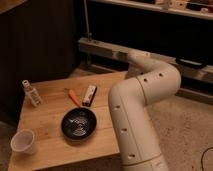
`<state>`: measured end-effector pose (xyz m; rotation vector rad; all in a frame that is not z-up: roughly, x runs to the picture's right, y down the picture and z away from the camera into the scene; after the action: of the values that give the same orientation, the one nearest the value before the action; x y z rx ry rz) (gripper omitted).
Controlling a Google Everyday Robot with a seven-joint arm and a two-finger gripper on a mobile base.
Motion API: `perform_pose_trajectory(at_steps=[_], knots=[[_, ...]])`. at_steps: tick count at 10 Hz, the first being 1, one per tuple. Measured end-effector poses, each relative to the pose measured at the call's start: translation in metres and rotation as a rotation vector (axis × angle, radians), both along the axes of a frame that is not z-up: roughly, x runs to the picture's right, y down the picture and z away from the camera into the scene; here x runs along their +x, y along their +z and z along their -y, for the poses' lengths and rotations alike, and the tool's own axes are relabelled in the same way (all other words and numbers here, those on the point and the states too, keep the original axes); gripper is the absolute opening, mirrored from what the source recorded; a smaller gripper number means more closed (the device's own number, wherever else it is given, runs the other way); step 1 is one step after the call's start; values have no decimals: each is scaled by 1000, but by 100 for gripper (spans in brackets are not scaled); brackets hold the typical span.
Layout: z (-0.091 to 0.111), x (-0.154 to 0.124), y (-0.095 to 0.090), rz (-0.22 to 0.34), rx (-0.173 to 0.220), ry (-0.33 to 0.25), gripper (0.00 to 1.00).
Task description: Place the white sponge in the ceramic cup
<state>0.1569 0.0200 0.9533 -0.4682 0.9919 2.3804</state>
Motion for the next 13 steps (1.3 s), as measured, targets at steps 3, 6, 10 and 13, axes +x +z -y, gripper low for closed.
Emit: perform_pose_trajectory(at_steps=[3,6,10,13], knots=[[-3,-4,-4,-69,15,46,78],[-4,-8,2,-70,34,67,78],[-10,-13,16,-58,43,83,78],[-13,-13,26,-50,45,85,78]])
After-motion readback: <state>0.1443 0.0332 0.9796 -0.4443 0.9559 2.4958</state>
